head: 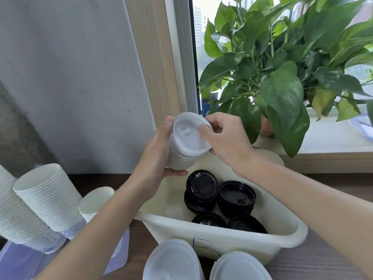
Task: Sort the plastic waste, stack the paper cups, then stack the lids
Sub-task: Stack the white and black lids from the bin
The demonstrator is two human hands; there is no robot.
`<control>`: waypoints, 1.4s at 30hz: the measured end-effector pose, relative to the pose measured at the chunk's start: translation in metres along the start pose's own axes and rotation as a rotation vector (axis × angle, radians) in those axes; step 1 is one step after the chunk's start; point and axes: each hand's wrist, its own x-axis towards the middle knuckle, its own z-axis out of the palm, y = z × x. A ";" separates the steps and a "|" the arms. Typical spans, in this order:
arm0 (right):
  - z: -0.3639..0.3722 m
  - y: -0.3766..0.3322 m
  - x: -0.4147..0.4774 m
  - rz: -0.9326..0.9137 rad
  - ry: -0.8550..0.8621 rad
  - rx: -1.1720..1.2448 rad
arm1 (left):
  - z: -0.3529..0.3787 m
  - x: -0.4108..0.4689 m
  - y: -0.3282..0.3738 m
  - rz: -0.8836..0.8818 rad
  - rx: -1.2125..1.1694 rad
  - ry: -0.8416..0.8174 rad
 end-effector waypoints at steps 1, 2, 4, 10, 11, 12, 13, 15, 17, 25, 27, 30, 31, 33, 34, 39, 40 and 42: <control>0.001 0.001 0.000 0.002 0.005 0.001 | 0.000 -0.001 0.000 -0.007 -0.011 -0.029; 0.002 0.002 -0.001 0.002 0.009 0.000 | 0.000 -0.001 -0.001 -0.016 -0.017 -0.052; 0.003 0.003 -0.002 -0.001 0.009 -0.018 | -0.001 -0.002 -0.001 -0.023 -0.008 -0.067; 0.004 -0.005 -0.006 0.147 -0.135 0.017 | 0.001 -0.007 -0.002 -0.015 -0.029 -0.023; 0.005 -0.007 -0.008 0.238 -0.202 0.100 | 0.001 -0.009 -0.001 -0.025 -0.051 -0.025; 0.005 -0.010 -0.010 0.330 -0.274 0.196 | 0.001 -0.010 0.001 -0.031 -0.070 -0.031; 0.004 -0.013 -0.013 0.397 -0.343 0.274 | 0.001 -0.013 0.003 -0.038 -0.093 -0.037; 0.002 -0.020 -0.017 0.436 -0.447 0.354 | 0.001 -0.019 0.009 -0.050 -0.136 -0.044; 0.000 -0.030 -0.023 0.432 -0.441 0.371 | 0.000 -0.026 0.016 -0.069 -0.145 -0.064; -0.005 -0.054 -0.054 0.362 -0.359 0.306 | -0.001 -0.061 0.035 -0.078 -0.012 -0.108; -0.007 -0.064 -0.062 0.330 -0.336 0.282 | -0.003 -0.072 0.036 -0.030 -0.009 -0.102; -0.009 -0.076 -0.076 0.284 -0.296 0.231 | -0.007 -0.089 0.036 0.034 -0.020 -0.097; -0.009 -0.080 -0.081 0.272 -0.288 0.220 | -0.009 -0.094 0.036 0.055 -0.017 -0.101; -0.012 -0.086 -0.092 0.266 -0.282 0.213 | -0.013 -0.105 0.036 0.099 0.008 -0.123; -0.013 -0.089 -0.097 0.270 -0.289 0.222 | -0.015 -0.109 0.036 0.124 0.032 -0.142; -0.019 -0.102 -0.120 0.309 -0.326 0.265 | -0.022 -0.130 0.039 0.206 0.168 -0.230; -0.018 -0.103 -0.125 0.294 -0.312 0.251 | -0.022 -0.133 0.039 0.210 0.166 -0.226; -0.014 -0.106 -0.133 0.260 -0.262 0.238 | -0.019 -0.139 0.036 0.211 0.117 -0.173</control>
